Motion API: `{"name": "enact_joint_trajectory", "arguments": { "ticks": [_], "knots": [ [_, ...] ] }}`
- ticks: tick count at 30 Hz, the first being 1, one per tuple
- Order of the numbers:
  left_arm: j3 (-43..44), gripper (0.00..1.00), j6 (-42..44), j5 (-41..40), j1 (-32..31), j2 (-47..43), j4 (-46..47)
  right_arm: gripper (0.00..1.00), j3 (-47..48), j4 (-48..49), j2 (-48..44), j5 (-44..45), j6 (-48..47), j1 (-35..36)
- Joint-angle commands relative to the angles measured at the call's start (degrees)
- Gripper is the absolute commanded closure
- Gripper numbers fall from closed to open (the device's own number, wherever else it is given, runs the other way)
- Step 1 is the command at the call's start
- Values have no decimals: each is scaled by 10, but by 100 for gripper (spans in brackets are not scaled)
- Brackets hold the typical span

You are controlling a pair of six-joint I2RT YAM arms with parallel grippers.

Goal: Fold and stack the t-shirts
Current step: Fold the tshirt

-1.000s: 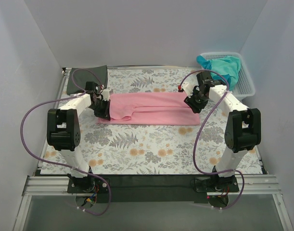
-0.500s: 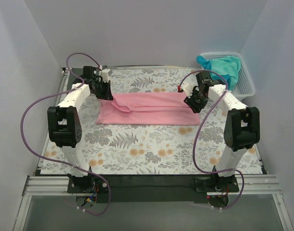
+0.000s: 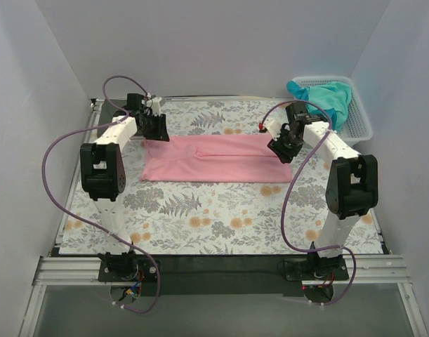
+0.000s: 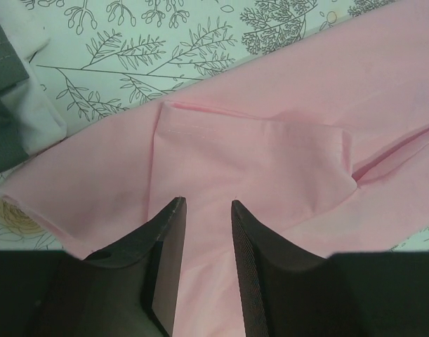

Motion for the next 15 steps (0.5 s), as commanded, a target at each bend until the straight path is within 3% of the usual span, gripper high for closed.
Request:
{"name": "enact_joint_trajectory", "arguments": {
  "ticks": [1,9,15],
  "knots": [
    [-14,68,-4,-8,3,-81,17,56,27,-6,-5,-11,8,7],
    [-137,71,-42,6,-9,-132,32,63,68,6,59,-26,31,33],
    [-174,73,-64,2,-9,-151,31,63,109,30,143,-12,40,46]
  ]
}}
